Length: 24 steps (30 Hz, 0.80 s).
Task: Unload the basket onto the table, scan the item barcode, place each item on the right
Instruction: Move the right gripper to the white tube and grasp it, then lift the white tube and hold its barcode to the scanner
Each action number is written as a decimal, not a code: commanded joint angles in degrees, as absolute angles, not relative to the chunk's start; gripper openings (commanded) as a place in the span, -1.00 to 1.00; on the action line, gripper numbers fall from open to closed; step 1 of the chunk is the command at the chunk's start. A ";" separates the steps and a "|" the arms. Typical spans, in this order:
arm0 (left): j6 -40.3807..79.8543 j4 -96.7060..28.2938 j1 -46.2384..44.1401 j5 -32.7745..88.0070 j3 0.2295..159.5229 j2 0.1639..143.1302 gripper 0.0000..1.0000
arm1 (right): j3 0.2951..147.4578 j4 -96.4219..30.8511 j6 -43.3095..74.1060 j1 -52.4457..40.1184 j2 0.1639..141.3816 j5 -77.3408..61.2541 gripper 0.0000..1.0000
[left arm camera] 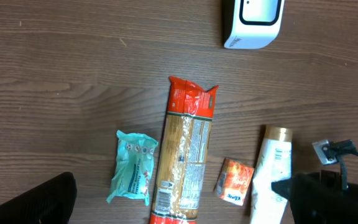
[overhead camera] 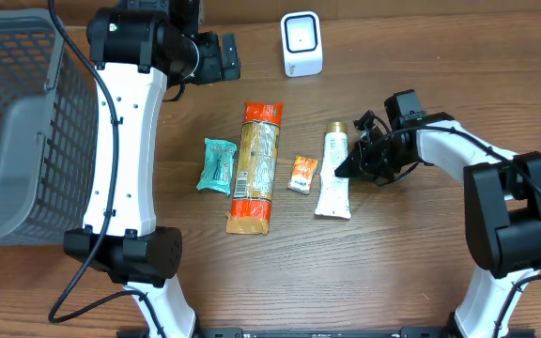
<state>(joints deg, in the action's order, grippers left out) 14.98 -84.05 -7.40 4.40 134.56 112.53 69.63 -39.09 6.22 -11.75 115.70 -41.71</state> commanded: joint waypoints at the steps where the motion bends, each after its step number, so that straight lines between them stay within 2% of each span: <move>1: 14.15 -83.99 -7.42 4.01 134.30 112.92 1.00 | 69.01 -40.03 6.00 -10.35 115.02 -39.13 -0.92; 9: 14.15 -83.99 -7.42 4.01 134.30 112.92 1.00 | 77.36 -49.30 7.22 -13.43 101.43 -28.42 -0.93; 17: 14.15 -83.99 -7.42 4.01 134.30 112.92 1.00 | 81.62 -50.09 7.27 -14.76 88.16 -38.39 -0.93; 24: 14.15 -83.99 -7.42 4.01 134.30 112.92 1.00 | 81.62 -51.96 7.01 -14.90 82.24 -43.11 -0.93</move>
<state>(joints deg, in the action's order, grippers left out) 14.92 -84.05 -7.40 4.40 134.56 112.53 80.47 -52.38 7.44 -15.00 84.29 -38.35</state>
